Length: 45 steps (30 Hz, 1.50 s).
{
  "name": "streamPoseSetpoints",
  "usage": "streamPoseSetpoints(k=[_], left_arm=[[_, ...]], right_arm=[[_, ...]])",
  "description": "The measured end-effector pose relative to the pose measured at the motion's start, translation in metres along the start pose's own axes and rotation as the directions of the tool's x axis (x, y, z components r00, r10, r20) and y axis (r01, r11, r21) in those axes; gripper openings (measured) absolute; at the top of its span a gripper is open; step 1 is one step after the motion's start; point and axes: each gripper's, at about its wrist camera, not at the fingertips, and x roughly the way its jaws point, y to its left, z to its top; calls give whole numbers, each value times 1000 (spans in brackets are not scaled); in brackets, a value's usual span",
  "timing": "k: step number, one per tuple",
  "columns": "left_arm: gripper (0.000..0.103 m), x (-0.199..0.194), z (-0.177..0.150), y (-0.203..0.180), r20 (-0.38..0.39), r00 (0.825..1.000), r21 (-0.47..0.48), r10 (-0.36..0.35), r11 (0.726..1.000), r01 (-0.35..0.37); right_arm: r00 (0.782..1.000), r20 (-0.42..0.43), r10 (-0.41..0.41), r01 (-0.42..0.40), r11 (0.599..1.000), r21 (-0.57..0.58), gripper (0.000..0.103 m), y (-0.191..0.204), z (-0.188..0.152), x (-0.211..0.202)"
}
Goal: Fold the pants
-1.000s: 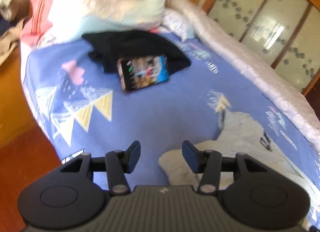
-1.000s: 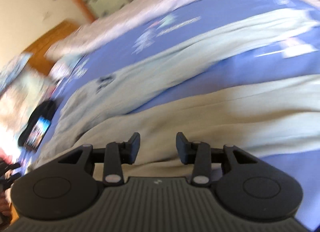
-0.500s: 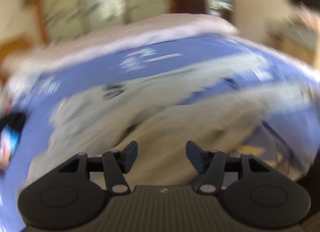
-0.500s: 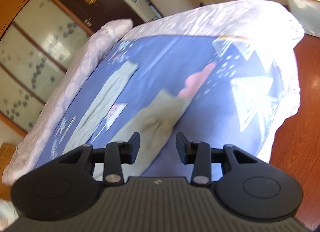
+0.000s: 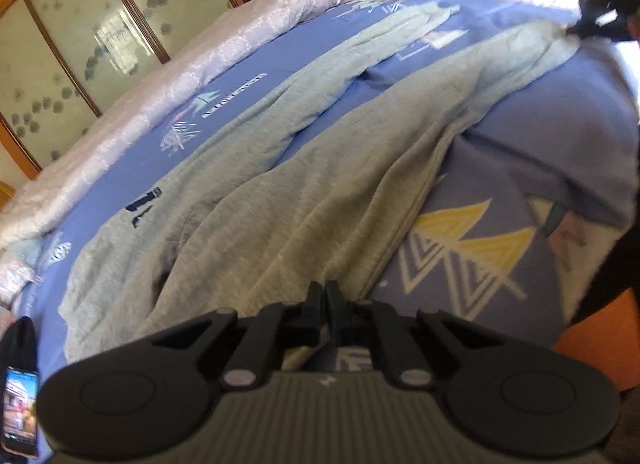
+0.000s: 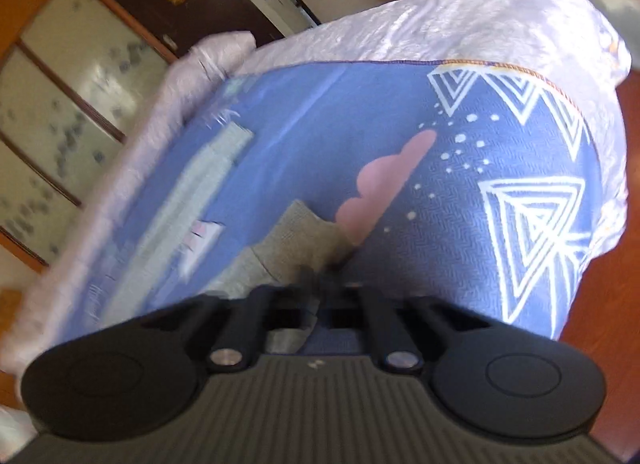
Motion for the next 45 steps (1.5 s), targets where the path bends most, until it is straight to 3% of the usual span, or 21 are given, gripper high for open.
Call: streamPoseSetpoints(k=[4, 7, 9, 13, 16, 19, 22, 25, 27, 29, 32, 34, 36, 38, 40, 41, 43, 45], left_arm=[[4, -20, 4, 7, 41, 993, -40, -110, 993, 112], [4, -33, 3, 11, 85, 975, -58, -206, 976, 211], [4, -28, 3, 10, 73, 977, -54, -202, 977, 206], [8, -9, 1, 12, -8, 980, -100, -199, 975, 198], [11, -16, 2, 16, 17, 975, -113, -220, 969, 221], [20, -27, 2, 27, 50, 973, -136, -225, 964, 230], [22, -33, 2, 46, 86, 970, -212, -229, 947, 242], [24, -33, 0, 71, 127, 966, -335, -227, 906, 257], [24, -26, -4, 86, 115, 973, -417, -202, 879, 232], [24, -18, -9, 92, 86, 982, -447, -170, 874, 190], [24, -7, -17, 95, 33, 988, -460, -149, 875, 147], [25, 1, -24, 94, -20, 987, -462, -159, 877, 132], [26, 6, -33, 89, -62, 985, -449, -162, 886, 118], [28, 4, -39, 88, -49, 985, -444, -164, 887, 126], [30, 0, -41, 91, -46, 983, -450, -179, 882, 140], [31, -3, -40, 95, -43, 981, -456, -190, 877, 150], [32, -13, -34, 106, -6, 982, -451, -188, 877, 165], [37, -24, -21, 126, 42, 991, -427, -124, 895, 130]], right_arm=[[990, 139, -13, 12, 1000, 11, 5, -6, 19, -20], [976, 208, -62, 58, 998, 26, 5, -16, 32, -31], [973, 212, -87, 80, 996, 43, 5, -24, 36, -32], [967, 159, -201, 200, 980, 23, 11, -37, 30, -19], [971, 172, -165, 151, 984, 92, 13, -48, 24, -35], [972, 185, -142, 131, 989, 71, 15, -41, 18, -53], [984, 167, -61, 58, 998, 23, 16, -18, 12, -64], [994, 81, 69, -62, 994, -91, 18, 26, -6, -63], [987, -15, 163, -163, 968, -193, 22, 64, -29, -59], [963, -135, 235, -264, 922, -283, 25, 102, -57, -52], [901, -312, 301, -407, 834, -371, 25, 149, -101, -42], [866, -398, 302, -461, 789, -405, 25, 167, -126, -37], [845, -462, 271, -480, 766, -428, 25, 171, -141, -31], [850, -490, 191, -429, 792, -435, 20, 159, -145, -20], [846, -493, 202, -409, 840, -358, 3, 137, -133, -7], [837, -505, 210, -397, 868, -297, 0, 129, -125, -4], [835, -508, 210, -372, 897, -240, 2, 122, -113, -2], [854, -474, 214, -366, 895, -256, 11, 127, -96, -8]])
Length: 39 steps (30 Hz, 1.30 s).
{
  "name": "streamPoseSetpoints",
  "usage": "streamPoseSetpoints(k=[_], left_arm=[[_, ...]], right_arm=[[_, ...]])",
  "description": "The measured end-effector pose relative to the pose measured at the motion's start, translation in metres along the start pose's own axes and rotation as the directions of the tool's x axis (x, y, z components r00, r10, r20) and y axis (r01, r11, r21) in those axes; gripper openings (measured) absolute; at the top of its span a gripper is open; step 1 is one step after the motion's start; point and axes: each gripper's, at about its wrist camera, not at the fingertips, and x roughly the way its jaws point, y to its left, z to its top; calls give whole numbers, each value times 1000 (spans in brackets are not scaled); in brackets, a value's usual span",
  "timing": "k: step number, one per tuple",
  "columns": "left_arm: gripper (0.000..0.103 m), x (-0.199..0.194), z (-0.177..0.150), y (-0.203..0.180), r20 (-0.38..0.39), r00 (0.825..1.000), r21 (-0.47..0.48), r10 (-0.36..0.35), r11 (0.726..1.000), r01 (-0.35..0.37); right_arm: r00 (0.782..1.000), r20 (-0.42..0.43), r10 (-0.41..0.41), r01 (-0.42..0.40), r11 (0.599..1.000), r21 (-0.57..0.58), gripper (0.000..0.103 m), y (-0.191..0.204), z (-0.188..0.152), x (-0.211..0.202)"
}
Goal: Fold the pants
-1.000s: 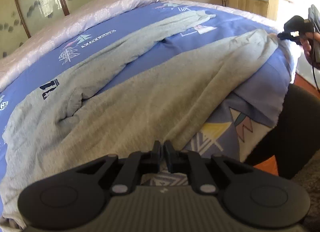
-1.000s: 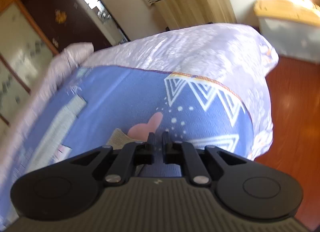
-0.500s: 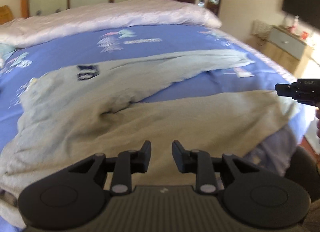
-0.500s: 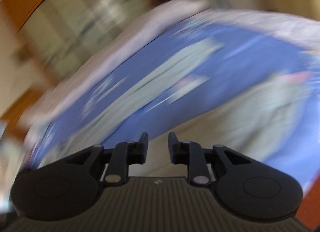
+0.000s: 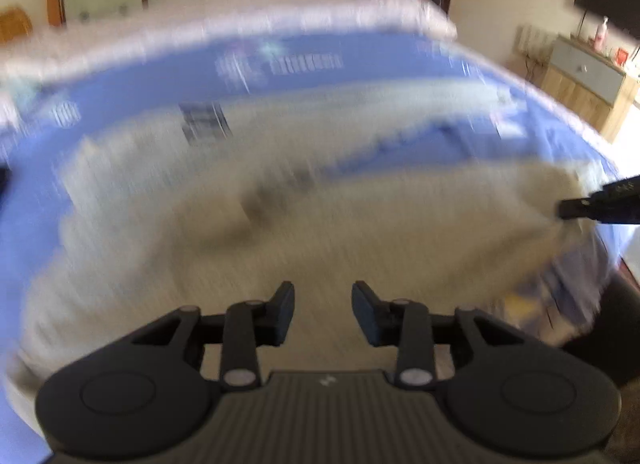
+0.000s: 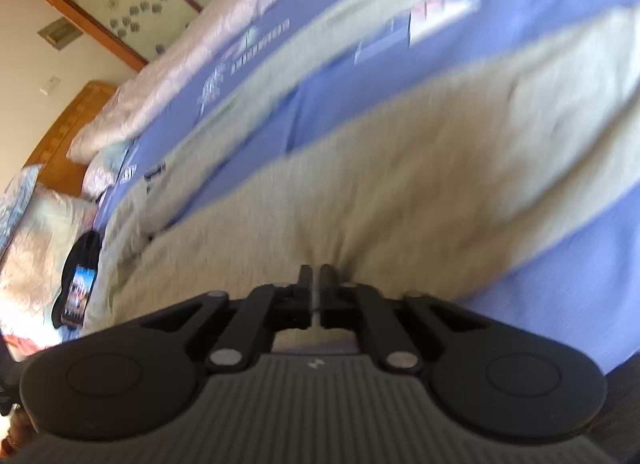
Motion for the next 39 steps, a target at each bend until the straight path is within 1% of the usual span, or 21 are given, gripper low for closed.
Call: streamPoseSetpoints(k=[2, 5, 7, 8, 9, 10, 11, 12, 14, 15, 17, 19, 23, 24, 25, 26, 28, 30, 31, 35, 39], left_arm=[[50, -6, 28, 23, 56, 996, 9, 74, 997, -74], [52, 1, 72, 67, 81, 976, -29, 201, 979, -199], [59, 20, 99, 92, 83, 936, -14, 342, 940, -342], [64, 33, 110, 99, 79, 905, 25, 417, 907, -420], [64, 51, 120, 104, 84, 865, 99, 495, 860, -501], [64, 68, 126, 106, 96, 840, 173, 534, 822, -542], [65, 84, 131, 107, 108, 829, 246, 548, 793, -557], [65, 100, 134, 107, 114, 829, 312, 548, 772, -553], [76, 130, 139, 107, 117, 848, 403, 517, 756, -517], [79, 142, 141, 109, 118, 864, 420, 490, 764, -490], [89, 159, 147, 116, 93, 906, 409, 414, 813, -414], [91, 174, 149, 123, 51, 932, 392, 358, 852, -349], [90, 200, 148, 136, -16, 940, 391, 341, 867, -308], [87, 207, 148, 142, -39, 937, 389, 346, 870, -304], [68, 213, 148, 145, -65, 937, 390, 344, 873, -293], [42, 222, 146, 148, -93, 936, 393, 340, 876, -280], [19, 229, 143, 152, -118, 941, 379, 318, 890, -253], [14, 223, 143, 148, -99, 942, 376, 322, 888, -264], [13, 219, 143, 145, -83, 942, 380, 326, 884, -273], [12, 182, 142, 135, 1, 944, 376, 330, 875, -306], [12, 117, 133, 115, 105, 937, 341, 334, 873, -349]], right_arm=[[998, 62, -11, 11, 1000, -13, 16, 3, 25, -13], [989, 135, -58, 58, 998, 4, 17, 3, 68, -23], [980, 175, -98, 94, 995, 30, 17, 3, 99, -20], [975, 196, -106, 100, 994, 40, 20, -1, 116, -20], [969, 217, -122, 113, 992, 53, 23, -4, 134, -17], [962, 232, -145, 130, 989, 76, 28, -11, 151, -14], [956, 241, -166, 143, 984, 109, 30, -16, 169, -8], [953, 244, -179, 144, 977, 157, 30, -22, 189, 1], [948, 243, -205, 140, 956, 258, 31, -38, 223, 22], [946, 237, -222, 146, 942, 301, 32, -47, 241, 33], [941, 212, -264, 171, 912, 373, 41, -64, 269, 49], [942, 166, -293, 196, 877, 439, 45, -78, 295, 68], [926, 83, -369, 286, 827, 483, 52, -99, 324, 107], [916, 62, -396, 320, 816, 481, 52, -100, 329, 112], [906, 44, -421, 351, 805, 479, 53, -104, 333, 120], [899, 26, -437, 374, 798, 472, 53, -107, 335, 127], [882, 5, -471, 419, 790, 448, 53, -112, 337, 136], [868, 34, -495, 434, 791, 431, 31, -111, 334, 133], [862, 45, -504, 443, 795, 414, 12, -110, 332, 129], [869, 141, -475, 382, 824, 419, 11, -108, 318, 100], [883, 239, -405, 279, 860, 427, 11, -101, 291, 50]])
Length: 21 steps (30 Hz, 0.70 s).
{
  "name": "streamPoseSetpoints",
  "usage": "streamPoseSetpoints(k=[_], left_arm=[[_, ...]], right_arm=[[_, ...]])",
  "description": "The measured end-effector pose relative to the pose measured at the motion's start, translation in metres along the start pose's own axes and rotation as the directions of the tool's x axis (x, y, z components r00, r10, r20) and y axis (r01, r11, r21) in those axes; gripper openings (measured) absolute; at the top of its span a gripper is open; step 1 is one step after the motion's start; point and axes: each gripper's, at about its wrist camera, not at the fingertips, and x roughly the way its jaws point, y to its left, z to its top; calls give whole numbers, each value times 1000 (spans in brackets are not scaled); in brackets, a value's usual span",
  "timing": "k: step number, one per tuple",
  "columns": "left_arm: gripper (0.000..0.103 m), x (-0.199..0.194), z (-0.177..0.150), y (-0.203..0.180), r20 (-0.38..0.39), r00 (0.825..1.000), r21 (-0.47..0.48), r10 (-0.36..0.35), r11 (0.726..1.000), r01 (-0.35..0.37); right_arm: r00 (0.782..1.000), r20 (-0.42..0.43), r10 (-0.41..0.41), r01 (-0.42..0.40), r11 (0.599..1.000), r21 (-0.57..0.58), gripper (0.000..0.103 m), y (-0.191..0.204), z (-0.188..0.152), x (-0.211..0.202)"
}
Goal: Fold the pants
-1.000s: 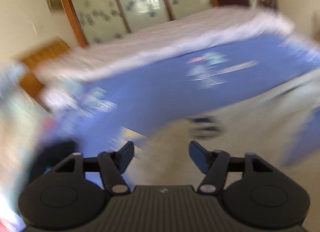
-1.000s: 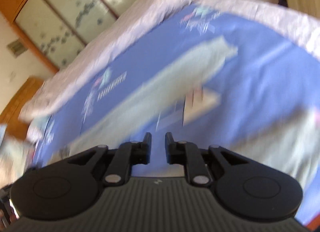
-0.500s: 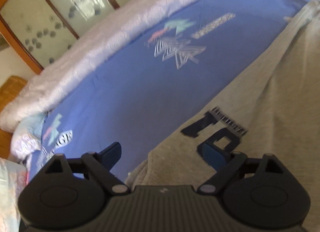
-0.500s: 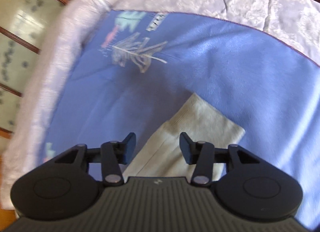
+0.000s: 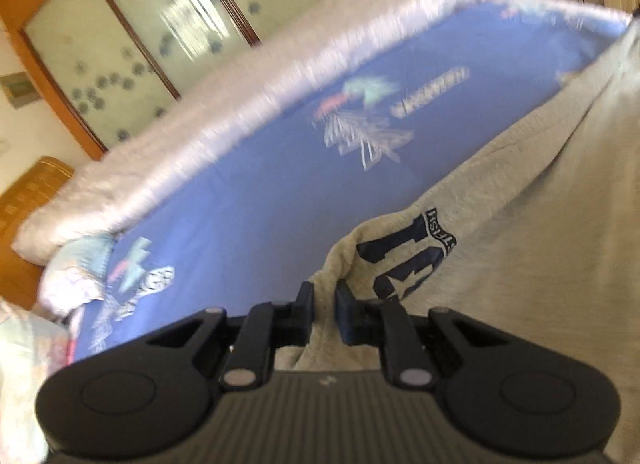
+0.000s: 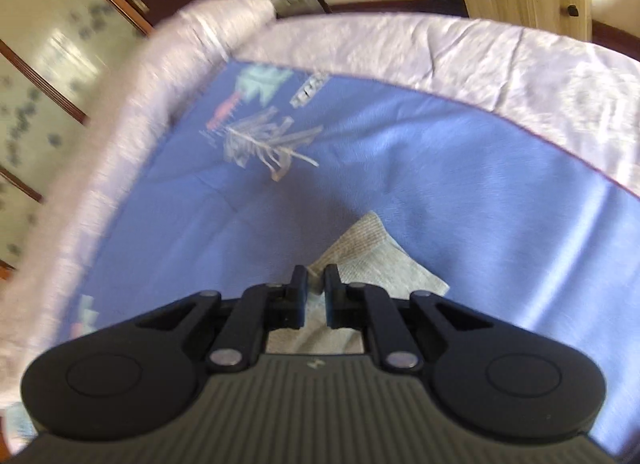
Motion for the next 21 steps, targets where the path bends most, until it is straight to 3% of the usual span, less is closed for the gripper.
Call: streamPoseSetpoints(k=[6, 11, 13, 17, 18, 21], left_arm=[[12, -104, -37, -18, 89, 996, -29, -18, 999, 20], [12, -162, -88, -46, 74, 996, -88, -45, 995, 52], [12, -174, -109, -55, 45, 997, -124, -58, 990, 63], [12, -183, -141, -76, -22, 997, -190, -71, 980, 65], [12, -184, -148, -79, -38, 996, -211, -77, 975, 68], [17, -188, -163, -82, -78, 994, -250, -78, 967, 56]], right_arm=[[986, 31, 163, -165, 979, 116, 11, -68, -31, -93], [976, 26, 217, -218, 957, 190, 12, -151, -78, -162], [976, 24, 215, -215, 951, 222, 12, -181, -99, -177], [991, -26, 134, -121, 949, 289, 11, -219, -134, -178], [991, -17, 135, -123, 943, 310, 6, -225, -140, -175], [991, 15, 136, -133, 931, 339, 4, -224, -146, -172]])
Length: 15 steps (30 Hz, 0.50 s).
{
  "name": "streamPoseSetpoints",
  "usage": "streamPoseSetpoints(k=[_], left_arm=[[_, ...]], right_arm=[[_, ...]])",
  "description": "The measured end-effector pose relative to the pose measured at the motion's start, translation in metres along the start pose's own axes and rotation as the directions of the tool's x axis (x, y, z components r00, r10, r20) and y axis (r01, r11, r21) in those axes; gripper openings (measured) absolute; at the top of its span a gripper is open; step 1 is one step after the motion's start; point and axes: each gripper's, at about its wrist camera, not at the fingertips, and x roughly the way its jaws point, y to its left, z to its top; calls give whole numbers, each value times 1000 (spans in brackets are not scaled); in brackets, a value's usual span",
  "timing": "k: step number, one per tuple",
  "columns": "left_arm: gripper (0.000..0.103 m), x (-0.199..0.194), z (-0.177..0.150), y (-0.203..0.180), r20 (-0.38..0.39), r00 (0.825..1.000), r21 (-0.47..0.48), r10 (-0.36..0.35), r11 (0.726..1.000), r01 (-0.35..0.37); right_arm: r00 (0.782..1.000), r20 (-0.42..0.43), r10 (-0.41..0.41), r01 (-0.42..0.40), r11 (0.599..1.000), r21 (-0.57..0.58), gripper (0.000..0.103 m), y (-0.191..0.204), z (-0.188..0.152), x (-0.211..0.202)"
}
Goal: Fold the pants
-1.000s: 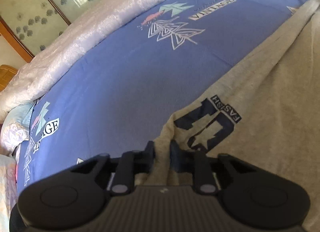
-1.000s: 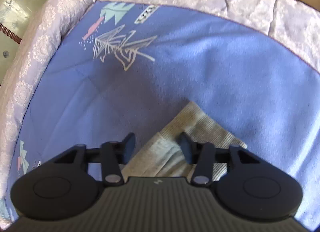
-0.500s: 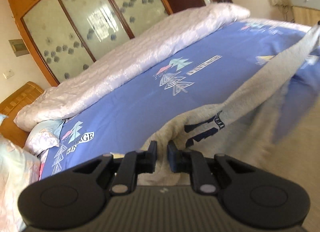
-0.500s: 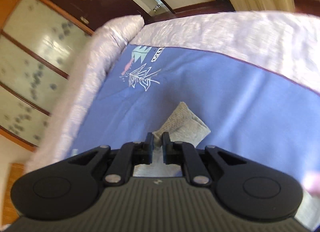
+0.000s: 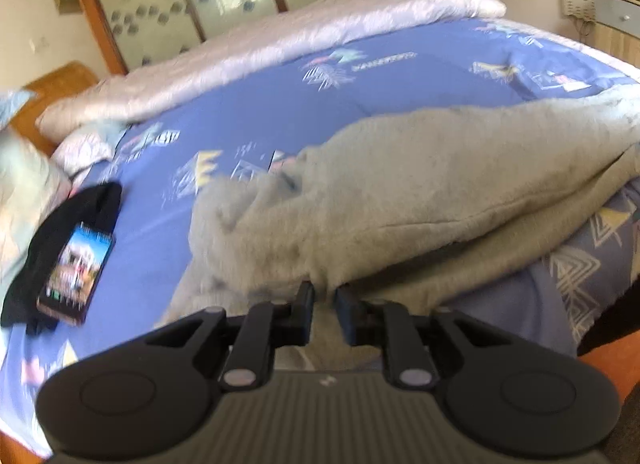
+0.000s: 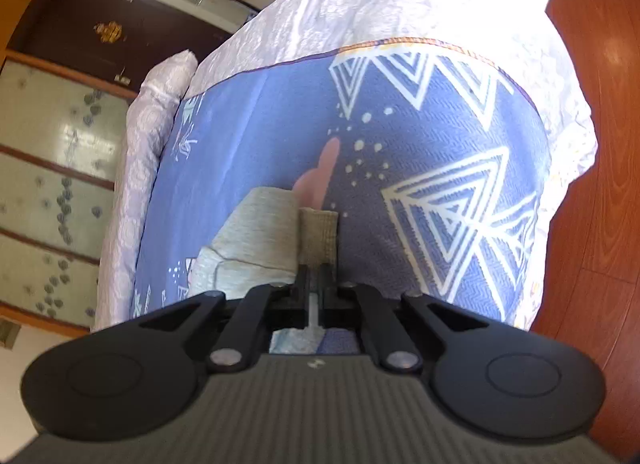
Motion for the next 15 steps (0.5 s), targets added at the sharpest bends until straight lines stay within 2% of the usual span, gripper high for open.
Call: streamPoseSetpoints(k=[1, 3, 4, 5, 6, 7, 9, 10, 12, 13, 14, 15], left_arm=[[18, -2, -2, 4, -1, 1000, -31, 5, 1000, -5], [26, -11, -7, 23, 9, 1000, -165, -17, 986, 18], [36, -17, -9, 37, 27, 999, -246, -30, 969, 35], [50, -22, -11, 52, 48, 998, -337, -40, 940, 54], [55, -27, -14, 69, 69, 996, -441, -51, 894, 76], [58, -29, -17, 86, 91, 994, -537, -66, 837, 105], [59, -25, -23, 119, 138, 983, -693, -117, 698, 180], [61, -20, -25, 131, 155, 979, -746, -134, 634, 205], [61, -6, -27, 148, 167, 972, -811, -163, 538, 229], [62, 1, -25, 151, 172, 969, -818, -176, 522, 240], [62, 10, -21, 154, 169, 968, -817, -186, 523, 243], [62, 21, -14, 154, 150, 971, -813, -188, 535, 229]], right_arm=[[1000, 5, -4, 4, 1000, 4, 7, 4, -1, 1], [1000, 5, -1, 1, 1000, 2, 14, 9, 1, 1], [1000, 5, 10, -10, 1000, 0, 18, 12, 0, -1], [1000, 6, 23, -23, 1000, -5, 22, 12, 1, -4], [999, 12, 34, -34, 999, -14, 24, 12, 2, -9], [999, 21, 40, -39, 999, -24, 28, 12, 2, -13], [998, 40, 48, -46, 997, -56, 31, 14, 0, -18], [998, 46, 48, -44, 996, -73, 32, 16, -2, -19], [998, 47, 45, -40, 994, -98, 33, 21, -7, -16], [998, 41, 43, -39, 993, -109, 34, 24, -9, -12], [999, 34, 43, -39, 992, -119, 34, 26, -12, -10], [999, 28, 42, -38, 991, -127, 34, 27, -15, -9]])
